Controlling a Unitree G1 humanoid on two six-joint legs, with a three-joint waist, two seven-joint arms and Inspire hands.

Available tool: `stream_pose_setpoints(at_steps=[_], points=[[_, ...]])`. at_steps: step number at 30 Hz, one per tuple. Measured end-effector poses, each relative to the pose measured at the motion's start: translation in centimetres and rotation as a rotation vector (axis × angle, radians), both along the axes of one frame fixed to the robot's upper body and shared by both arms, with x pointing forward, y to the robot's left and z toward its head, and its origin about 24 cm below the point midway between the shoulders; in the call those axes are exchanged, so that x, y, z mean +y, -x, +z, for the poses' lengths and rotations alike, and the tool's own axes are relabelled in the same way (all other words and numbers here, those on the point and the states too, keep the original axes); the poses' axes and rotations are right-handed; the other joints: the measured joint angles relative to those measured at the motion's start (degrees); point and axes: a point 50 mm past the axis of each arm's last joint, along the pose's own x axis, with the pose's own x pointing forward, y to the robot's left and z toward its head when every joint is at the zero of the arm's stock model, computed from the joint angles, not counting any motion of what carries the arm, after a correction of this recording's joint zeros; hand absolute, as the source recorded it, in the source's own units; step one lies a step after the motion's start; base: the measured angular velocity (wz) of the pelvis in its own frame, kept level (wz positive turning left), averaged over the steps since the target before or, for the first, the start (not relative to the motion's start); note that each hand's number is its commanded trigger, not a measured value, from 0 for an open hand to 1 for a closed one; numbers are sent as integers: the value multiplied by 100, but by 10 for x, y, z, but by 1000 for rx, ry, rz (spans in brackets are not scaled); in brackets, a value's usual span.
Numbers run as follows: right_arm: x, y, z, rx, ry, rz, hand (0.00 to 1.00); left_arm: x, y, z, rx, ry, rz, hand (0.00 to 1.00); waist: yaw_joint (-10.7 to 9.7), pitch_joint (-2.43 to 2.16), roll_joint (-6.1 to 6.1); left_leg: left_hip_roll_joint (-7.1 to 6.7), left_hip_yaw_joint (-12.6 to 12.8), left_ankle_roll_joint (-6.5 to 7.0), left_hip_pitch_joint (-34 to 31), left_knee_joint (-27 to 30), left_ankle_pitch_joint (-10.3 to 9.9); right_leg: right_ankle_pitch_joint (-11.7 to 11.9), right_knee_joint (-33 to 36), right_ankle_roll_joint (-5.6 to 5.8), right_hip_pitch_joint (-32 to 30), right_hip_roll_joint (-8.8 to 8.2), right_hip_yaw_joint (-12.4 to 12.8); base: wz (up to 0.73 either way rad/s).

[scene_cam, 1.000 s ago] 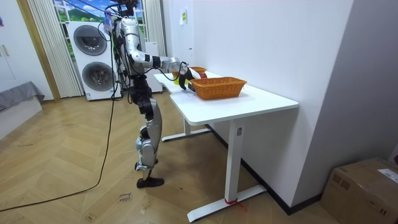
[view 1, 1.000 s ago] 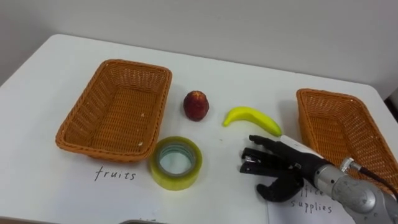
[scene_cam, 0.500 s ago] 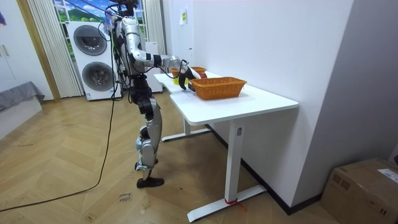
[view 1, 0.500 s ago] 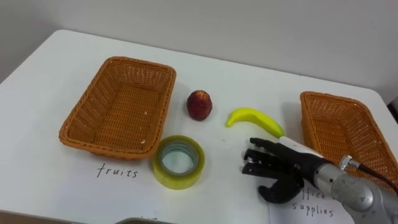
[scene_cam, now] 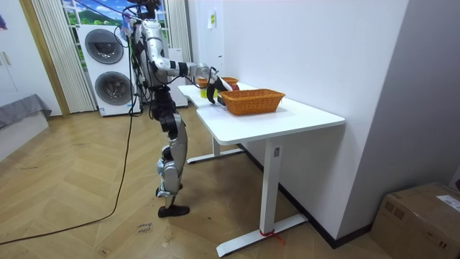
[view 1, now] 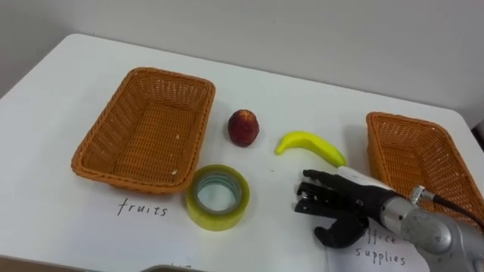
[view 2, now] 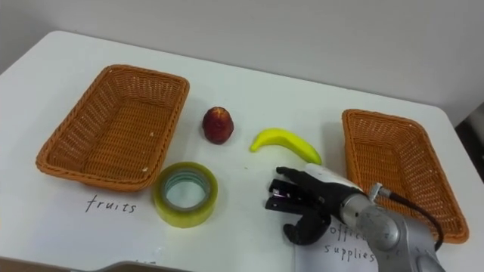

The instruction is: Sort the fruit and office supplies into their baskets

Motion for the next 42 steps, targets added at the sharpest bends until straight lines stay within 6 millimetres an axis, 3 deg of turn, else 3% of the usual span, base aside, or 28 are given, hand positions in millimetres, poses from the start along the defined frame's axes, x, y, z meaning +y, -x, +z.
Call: stream_pose_setpoints(at_steps=[1,12,28,32,38,42], points=[[0,-1,0,-2,2,1,100,0,0,0,0,0,0,0,-1,0,0,0,0,0,0,0,0,0,-3,0,-1,-5,2,0],[-1,-23,14,-96,98,-17,100,-1,-2,0,22,10,-14,0,19,-4,-1,-6,-71,1,-74,8,-1,-1,16,1,-48,18,-11,3],[4,-16,10,-51,56,8,100,-1,-5,0,14,4,-25,0,57,8,13,10,-101,-1,-54,-32,-7,8,13,-7,25,51,-3,0],[3,-14,11,-61,34,3,100,-3,-4,-1,23,5,-36,0,56,45,64,9,-119,-1,-72,-9,-5,10,1,-10,8,55,5,1],[6,-15,17,-96,7,26,100,-3,-2,-2,27,4,-35,0,-26,48,70,7,-102,-1,-96,15,-3,11,8,-10,-61,52,27,-2],[1,-18,34,-176,-51,5,100,-5,-3,-2,26,4,-43,0,-83,83,120,0,-89,1,-122,13,-2,19,10,-2,-59,41,64,-1]])
